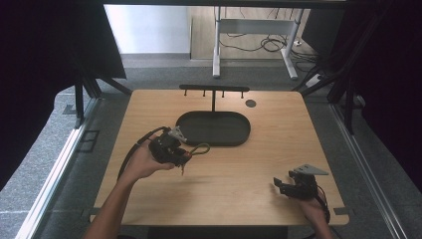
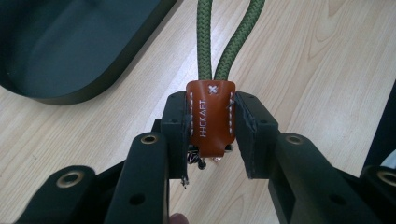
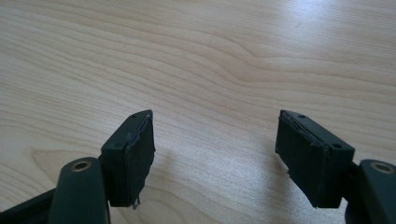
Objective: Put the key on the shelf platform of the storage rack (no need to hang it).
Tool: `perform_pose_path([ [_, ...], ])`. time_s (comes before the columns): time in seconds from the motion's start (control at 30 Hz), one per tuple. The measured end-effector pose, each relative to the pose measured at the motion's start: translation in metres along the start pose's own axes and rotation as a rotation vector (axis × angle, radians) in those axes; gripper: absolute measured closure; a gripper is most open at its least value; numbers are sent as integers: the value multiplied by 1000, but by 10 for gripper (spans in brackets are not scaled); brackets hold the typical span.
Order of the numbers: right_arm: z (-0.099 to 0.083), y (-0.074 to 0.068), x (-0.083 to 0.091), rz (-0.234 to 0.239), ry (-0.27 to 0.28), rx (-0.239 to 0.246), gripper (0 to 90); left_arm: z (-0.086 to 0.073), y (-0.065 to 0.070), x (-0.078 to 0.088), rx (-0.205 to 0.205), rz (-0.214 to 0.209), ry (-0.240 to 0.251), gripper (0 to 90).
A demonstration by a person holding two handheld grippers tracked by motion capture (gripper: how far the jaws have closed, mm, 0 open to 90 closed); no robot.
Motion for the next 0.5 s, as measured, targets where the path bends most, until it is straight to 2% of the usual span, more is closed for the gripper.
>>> perform_pose_path([
  [0.33,-1,-1,-1,-3,-7,5,291,1,0,2,-5,1,3,670],
  [0.5,-3,-2,-4,-4,-14,17,291,1,-3,5,1,0,21,670],
])
Point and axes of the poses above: each handheld gripper's, and its own axes: x roughly backward along the jaws, z roughly out of its top, y roughly to its right, the point moved 3 cm from there along -x, roughly forward along the jaws, and after that the axes turned 6 degrees about -x, right-handed, at the moved point
